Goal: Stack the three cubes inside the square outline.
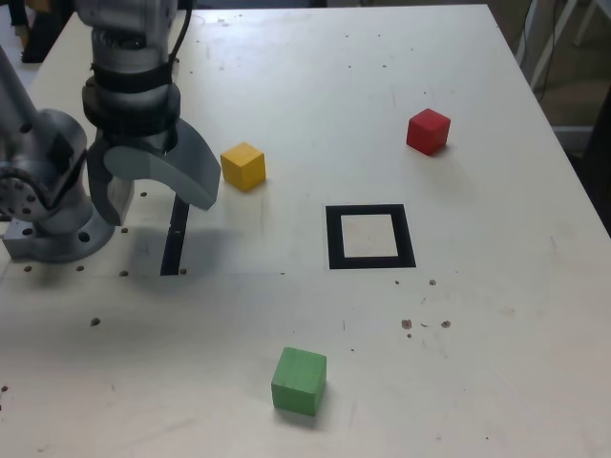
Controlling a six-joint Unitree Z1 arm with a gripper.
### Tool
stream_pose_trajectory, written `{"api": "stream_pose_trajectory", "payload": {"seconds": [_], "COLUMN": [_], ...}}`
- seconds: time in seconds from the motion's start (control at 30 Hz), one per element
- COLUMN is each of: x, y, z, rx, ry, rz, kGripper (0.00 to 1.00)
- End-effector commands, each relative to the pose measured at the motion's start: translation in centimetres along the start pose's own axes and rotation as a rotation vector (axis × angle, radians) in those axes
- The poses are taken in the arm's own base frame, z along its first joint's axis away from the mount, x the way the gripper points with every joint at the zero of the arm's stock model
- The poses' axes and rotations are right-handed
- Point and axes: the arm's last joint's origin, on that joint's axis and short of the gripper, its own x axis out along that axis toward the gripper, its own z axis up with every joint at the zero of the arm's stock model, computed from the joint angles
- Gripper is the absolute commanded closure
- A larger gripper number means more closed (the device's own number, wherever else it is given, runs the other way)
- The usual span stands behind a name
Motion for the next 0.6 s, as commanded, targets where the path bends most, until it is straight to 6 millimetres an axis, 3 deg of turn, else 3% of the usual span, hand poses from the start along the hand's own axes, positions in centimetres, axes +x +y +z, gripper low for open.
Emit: {"api": "stream_pose_trajectory", "payload": {"seconds": [0.0, 0.57], "x": [0.15, -0.29], "y": [0.01, 0.10], "z": [0.02, 0.03], "rx": [0.002, 0.007], "ry": [0.009, 0.006], "rz": [0.000, 0.013], "kGripper": [0.01, 0.01]}}
